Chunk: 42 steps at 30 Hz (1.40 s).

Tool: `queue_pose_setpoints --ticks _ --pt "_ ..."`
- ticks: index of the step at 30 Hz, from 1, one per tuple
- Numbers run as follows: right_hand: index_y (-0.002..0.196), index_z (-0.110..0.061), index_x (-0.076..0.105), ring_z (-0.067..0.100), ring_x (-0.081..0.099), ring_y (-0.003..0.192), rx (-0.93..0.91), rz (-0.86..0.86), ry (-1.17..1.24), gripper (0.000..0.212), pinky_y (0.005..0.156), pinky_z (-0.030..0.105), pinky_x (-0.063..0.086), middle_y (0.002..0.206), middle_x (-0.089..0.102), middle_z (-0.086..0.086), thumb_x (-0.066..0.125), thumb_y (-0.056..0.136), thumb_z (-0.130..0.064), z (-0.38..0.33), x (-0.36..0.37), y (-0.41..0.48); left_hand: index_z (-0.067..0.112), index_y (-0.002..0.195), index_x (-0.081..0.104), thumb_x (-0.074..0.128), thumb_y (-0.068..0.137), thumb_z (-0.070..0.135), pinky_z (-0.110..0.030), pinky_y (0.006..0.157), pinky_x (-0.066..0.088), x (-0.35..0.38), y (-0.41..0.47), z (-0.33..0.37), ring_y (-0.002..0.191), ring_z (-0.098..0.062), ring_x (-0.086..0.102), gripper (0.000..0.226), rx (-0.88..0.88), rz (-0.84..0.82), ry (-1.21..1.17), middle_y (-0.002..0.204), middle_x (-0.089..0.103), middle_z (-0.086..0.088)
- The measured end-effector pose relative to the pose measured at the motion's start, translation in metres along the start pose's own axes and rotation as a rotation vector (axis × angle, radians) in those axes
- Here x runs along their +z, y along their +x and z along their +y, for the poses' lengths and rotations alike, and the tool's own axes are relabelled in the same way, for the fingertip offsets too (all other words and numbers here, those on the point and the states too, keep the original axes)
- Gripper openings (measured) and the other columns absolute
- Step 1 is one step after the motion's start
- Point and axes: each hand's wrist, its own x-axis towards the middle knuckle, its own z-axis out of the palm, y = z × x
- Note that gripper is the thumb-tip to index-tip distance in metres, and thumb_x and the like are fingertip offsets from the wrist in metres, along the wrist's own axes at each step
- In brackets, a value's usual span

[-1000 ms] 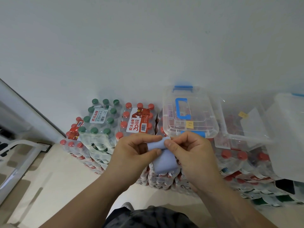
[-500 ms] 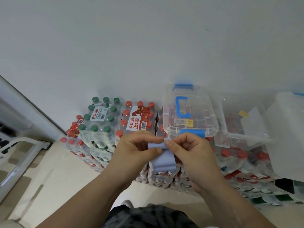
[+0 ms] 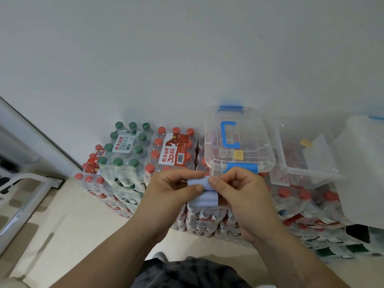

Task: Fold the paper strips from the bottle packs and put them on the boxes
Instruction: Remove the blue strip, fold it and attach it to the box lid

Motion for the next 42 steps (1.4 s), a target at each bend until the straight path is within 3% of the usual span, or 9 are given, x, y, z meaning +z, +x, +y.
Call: queue_pose_setpoints --ticks 4,7,12,17,20,26,31,37,42 --pt "0.075 -0.012 0.069 0.029 0.074 0.081 -0.005 0.001 0.009 0.014 0.073 0.042 0.064 0.082 0.075 0.009 0.078 0.086 -0.012 0.001 0.002 0.001 0.019 0.093 0.081 0.065 0.088 0.005 -0.036 0.076 0.061 0.000 0.002 0.000 0.089 -0.023 0.073 0.021 -0.039 0.031 -0.083 0.093 0.077 -0.002" --pt "0.077 -0.014 0.067 0.025 0.075 0.079 -0.006 -0.012 0.022 0.014 0.071 0.034 0.062 0.083 0.076 0.008 0.078 0.084 -0.008 0.000 0.006 0.001 0.012 0.095 0.079 0.065 0.089 0.004 -0.044 0.079 0.061 -0.005 0.005 -0.002 0.091 -0.033 0.072 0.017 -0.055 0.047 -0.104 0.093 0.077 -0.009" --pt "0.097 -0.017 0.066 0.020 0.078 0.088 0.082 -0.024 0.050 0.015 0.077 0.042 0.065 0.094 0.080 0.001 0.075 0.085 -0.019 -0.006 0.018 0.002 0.012 0.091 0.080 0.071 0.083 0.000 -0.032 0.075 0.059 -0.018 0.013 -0.006 0.083 -0.025 0.072 0.017 -0.017 0.028 -0.105 0.083 0.076 -0.001" --pt "0.092 -0.014 0.071 0.027 0.078 0.085 0.031 0.045 -0.016 0.007 0.077 0.054 0.064 0.091 0.080 0.007 0.076 0.086 -0.012 -0.013 0.030 0.012 0.008 0.091 0.077 0.071 0.081 -0.007 -0.017 0.059 0.052 -0.027 0.028 0.001 0.067 -0.011 0.069 0.020 -0.020 -0.041 -0.150 0.079 0.076 -0.007" --pt "0.091 -0.011 0.071 0.026 0.077 0.087 -0.001 0.064 -0.038 0.011 0.080 0.048 0.064 0.092 0.079 0.008 0.077 0.084 -0.006 -0.018 0.033 0.020 0.010 0.095 0.077 0.069 0.085 -0.005 -0.015 0.052 0.049 -0.032 0.037 0.007 0.059 -0.008 0.067 0.020 -0.062 -0.065 -0.194 0.077 0.076 -0.004" --pt "0.094 -0.012 0.071 0.024 0.077 0.083 -0.026 0.108 -0.065 0.017 0.073 0.043 0.065 0.090 0.079 0.008 0.078 0.082 -0.003 -0.020 0.041 0.026 0.015 0.088 0.079 0.073 0.081 -0.002 -0.022 0.067 0.057 -0.041 0.057 0.009 0.080 -0.023 0.075 0.020 -0.058 -0.108 -0.163 0.087 0.079 -0.010" --pt "0.096 -0.015 0.073 0.024 0.075 0.067 0.004 0.163 -0.027 0.019 0.059 0.032 0.061 0.081 0.079 0.008 0.077 0.080 -0.023 -0.030 0.044 0.036 0.016 0.086 0.080 0.077 0.076 0.000 -0.026 0.070 0.059 -0.043 0.078 0.014 0.078 -0.021 0.074 0.020 -0.021 -0.170 -0.129 0.085 0.077 -0.010" --pt "0.093 -0.019 0.077 0.015 0.076 0.068 -0.017 0.244 -0.106 0.017 0.062 0.023 0.059 0.080 0.080 0.001 0.079 0.082 -0.006 -0.044 0.050 0.061 0.010 0.082 0.076 0.074 0.077 -0.010 -0.022 0.060 0.055 -0.052 0.121 0.033 0.058 -0.016 0.067 0.021 -0.018 -0.371 -0.111 0.071 0.073 -0.009" --pt "0.093 -0.027 0.077 0.010 0.074 0.067 -0.042 0.311 -0.161 0.023 0.063 0.020 0.057 0.080 0.079 -0.004 0.079 0.083 -0.007 -0.060 0.055 0.079 0.028 0.101 0.080 0.073 0.082 -0.002 -0.021 0.070 0.057 -0.056 0.160 0.056 0.085 -0.019 0.075 0.036 0.060 -0.649 0.050 0.097 0.079 0.002"
